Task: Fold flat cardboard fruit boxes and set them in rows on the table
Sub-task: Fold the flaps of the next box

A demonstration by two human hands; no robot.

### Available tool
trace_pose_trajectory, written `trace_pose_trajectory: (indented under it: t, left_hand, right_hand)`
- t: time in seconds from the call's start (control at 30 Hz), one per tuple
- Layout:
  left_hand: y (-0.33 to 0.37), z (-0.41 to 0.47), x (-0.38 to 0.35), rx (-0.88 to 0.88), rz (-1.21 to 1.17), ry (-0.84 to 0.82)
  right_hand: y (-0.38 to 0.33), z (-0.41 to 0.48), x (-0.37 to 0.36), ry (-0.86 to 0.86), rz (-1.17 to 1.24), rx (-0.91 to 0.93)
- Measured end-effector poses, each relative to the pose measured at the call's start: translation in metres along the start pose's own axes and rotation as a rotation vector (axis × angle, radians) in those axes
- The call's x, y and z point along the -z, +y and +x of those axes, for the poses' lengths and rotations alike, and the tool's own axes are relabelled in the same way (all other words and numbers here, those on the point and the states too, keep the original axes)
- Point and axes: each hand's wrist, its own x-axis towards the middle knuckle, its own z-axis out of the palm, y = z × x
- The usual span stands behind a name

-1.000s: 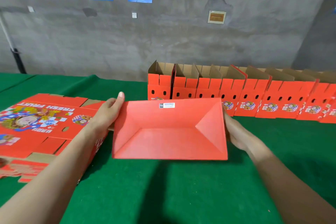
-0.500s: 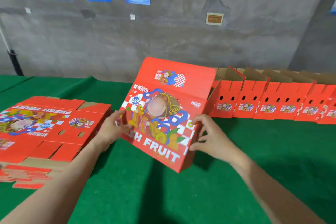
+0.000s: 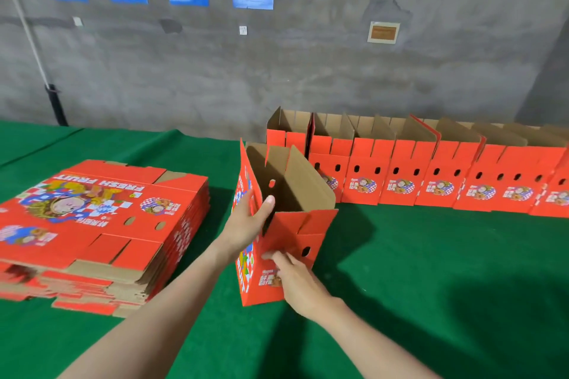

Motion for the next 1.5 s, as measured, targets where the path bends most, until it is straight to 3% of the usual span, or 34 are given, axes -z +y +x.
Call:
trace_pose_trajectory:
  t: [0.13, 0.2, 0.33, 0.63, 0.7, 0.83, 0.97, 1.13, 1.27, 1.5]
  left_hand:
    - [0.003, 0.004, 0.007, -0.056, 0.114, 0.062]
    - [0.004, 0.005, 0.013, -0.071, 0.254, 0.067]
    - [0.0, -0.001, 0.018, -0.114, 0.402, 0.082]
    - [-0.024, 0.017, 0.049, -0.157, 0.473, 0.108]
    - [-0.027, 0.033, 0.063, -0.177, 0.444, 0.065]
    - [-0.036, 0.074, 0.104, -0.052, 0.075, -0.1]
    - [-0.074, 0.128, 0.144, -0.017, 0.45, -0.002]
    - [-0.118, 0.187, 0.17, 0.15, 1.03, -0.149]
    - [-0.145, 0.216, 0.179, 0.257, 1.235, -0.25]
    - [-0.145, 0.241, 0.153, 0.261, 1.525, -0.241]
  right_hand:
    - [0.005, -0.001, -0.007, 0.241, -0.093, -0.069]
    - [0.008, -0.002, -0.012, 0.264, -0.179, -0.12]
    - [0.017, -0.006, -0.028, 0.215, -0.214, -0.204]
    - [0.023, 0.031, -0.043, 0.009, -0.328, -0.154]
    - [0.017, 0.051, -0.042, -0.026, -0.345, -0.154]
    - [0.005, 0.101, -0.042, -0.072, -0.412, -0.143]
    - [-0.002, 0.16, -0.044, -0.117, -0.497, -0.188]
    - [-0.011, 0.237, -0.049, -0.163, -0.542, -0.275]
    - [-0.008, 0.296, -0.053, -0.175, -0.581, -0.326]
    - [0.001, 0.402, -0.037, -0.141, -0.71, -0.425]
